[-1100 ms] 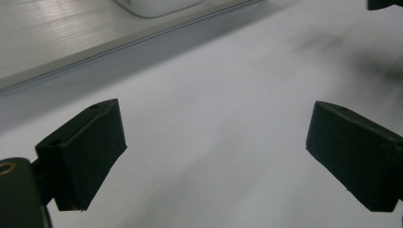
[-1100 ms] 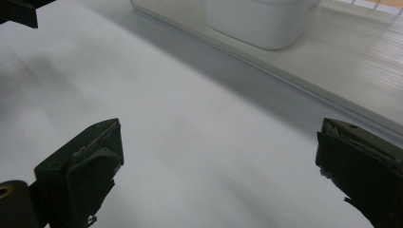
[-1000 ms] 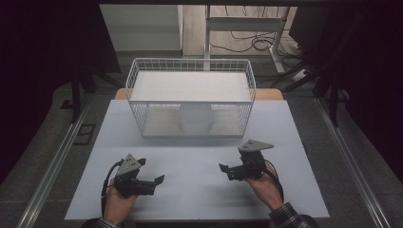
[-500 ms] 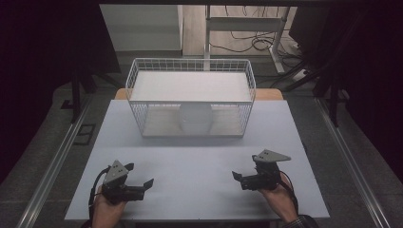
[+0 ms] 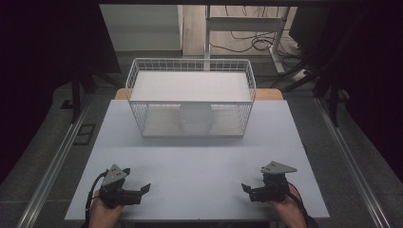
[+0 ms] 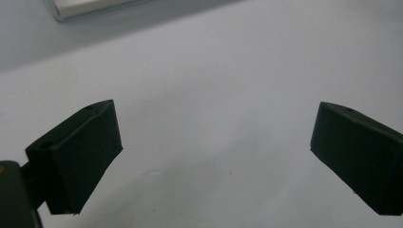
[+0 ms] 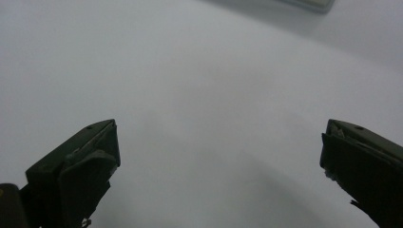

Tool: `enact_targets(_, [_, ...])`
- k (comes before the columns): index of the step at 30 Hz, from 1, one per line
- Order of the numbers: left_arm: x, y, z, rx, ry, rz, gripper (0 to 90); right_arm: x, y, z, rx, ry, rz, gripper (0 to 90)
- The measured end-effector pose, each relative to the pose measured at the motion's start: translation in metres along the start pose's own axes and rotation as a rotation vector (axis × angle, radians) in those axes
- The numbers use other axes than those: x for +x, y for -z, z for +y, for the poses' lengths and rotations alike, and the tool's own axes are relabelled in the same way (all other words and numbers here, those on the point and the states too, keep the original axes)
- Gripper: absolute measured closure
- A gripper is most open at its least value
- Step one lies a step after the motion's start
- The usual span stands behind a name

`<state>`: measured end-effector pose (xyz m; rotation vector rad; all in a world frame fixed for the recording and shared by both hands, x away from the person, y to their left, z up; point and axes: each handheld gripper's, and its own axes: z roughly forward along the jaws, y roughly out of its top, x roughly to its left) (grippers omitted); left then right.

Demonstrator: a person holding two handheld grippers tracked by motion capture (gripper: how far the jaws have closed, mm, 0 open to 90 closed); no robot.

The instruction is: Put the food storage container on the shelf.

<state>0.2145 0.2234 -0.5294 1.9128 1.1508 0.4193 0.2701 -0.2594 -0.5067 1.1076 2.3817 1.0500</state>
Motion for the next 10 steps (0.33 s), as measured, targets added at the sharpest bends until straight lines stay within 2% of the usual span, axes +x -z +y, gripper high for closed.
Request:
enact_targets(3, [0.0006, -0.0011, -0.0008, 0.010, 0.003, -0.007, 2.0, 0.0002, 0.0002, -0.0039, 0.027, 0.003, 0.006, 0.0])
enact_targets(10, [0.0008, -0.0021, -0.0004, 0.008, 0.003, -0.013, 2.0, 0.0013, 0.0002, -0.0046, 0.041, 0.033, -0.004, 0.0])
